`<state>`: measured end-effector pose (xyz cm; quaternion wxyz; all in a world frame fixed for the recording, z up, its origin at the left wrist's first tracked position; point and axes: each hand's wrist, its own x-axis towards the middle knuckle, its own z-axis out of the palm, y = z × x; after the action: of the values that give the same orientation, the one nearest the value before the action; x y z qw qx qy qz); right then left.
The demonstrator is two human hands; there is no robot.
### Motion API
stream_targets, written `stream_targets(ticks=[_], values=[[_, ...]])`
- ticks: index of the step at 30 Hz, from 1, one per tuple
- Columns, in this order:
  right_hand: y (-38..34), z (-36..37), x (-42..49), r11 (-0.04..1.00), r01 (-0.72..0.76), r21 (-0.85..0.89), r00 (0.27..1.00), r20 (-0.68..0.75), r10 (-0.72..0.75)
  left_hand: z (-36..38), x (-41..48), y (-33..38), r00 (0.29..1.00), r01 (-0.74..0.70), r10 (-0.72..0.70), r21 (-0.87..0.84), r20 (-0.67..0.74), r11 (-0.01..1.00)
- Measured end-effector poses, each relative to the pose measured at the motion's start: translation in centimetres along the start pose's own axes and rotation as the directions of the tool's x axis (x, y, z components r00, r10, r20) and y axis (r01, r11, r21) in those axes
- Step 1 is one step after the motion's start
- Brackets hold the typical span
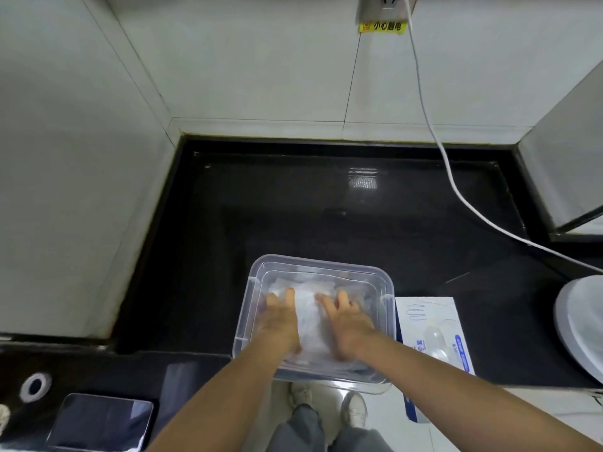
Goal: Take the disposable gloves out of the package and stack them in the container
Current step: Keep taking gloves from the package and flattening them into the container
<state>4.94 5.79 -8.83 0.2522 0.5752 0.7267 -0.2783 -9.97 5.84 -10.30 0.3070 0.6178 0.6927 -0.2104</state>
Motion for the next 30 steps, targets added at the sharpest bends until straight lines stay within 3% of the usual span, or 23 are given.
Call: stream_targets(ticks=[4,7,10,13,16,19,23,25,30], values=[[-0.4,-0.4,-0.1,1.0,-0.008,-0.017,0.999,0.051,0.008,0.0,-0.4,0.1,0.998,0.017,-0.019,0.028,0.052,0.999],[-0.1,-2.0,-1.2,0.995,0.074,0.067,0.996,0.041,-0.077,-0.4,-1.5,0.1,1.0,-0.002,0.001,0.026,0.021,1.0],[1.4,-4.3,-2.8,0.911,0.262,0.319,0.951,-0.249,-0.186,-1.8,-3.1,0.5,0.984,-0.062,0.073,0.074,-0.161,0.995],[4.4,-5.8,-5.1,0.749,0.379,0.544,0.844,-0.535,-0.039,-3.3,-4.7,2.0,0.899,-0.158,0.185,0.101,-0.397,0.982],[8.7,-5.7,-7.0,0.783,0.265,0.562,0.818,-0.561,0.126,-4.4,-6.1,5.0,0.831,-0.266,0.24,0.021,-0.503,0.964],[12.9,-3.9,-8.5,0.83,0.043,0.556,0.9,-0.383,0.21,-4.7,-8.1,9.3,0.786,-0.41,0.313,-0.069,-0.533,0.91],[15.1,-0.8,-10.6,0.912,-0.111,0.395,0.962,-0.188,0.198,-3.0,-10.2,14.4,0.757,-0.56,0.461,-0.095,-0.464,0.823],[15.3,0.4,-11.1,0.941,-0.153,0.303,0.97,-0.135,0.201,-1.7,-10.6,16.3,0.775,-0.579,0.511,-0.092,-0.372,0.81],[16.0,1.8,-11.0,0.949,-0.176,0.261,0.932,-0.266,0.246,1.8,-10.2,19.0,0.868,-0.495,0.488,-0.073,-0.097,0.866]])
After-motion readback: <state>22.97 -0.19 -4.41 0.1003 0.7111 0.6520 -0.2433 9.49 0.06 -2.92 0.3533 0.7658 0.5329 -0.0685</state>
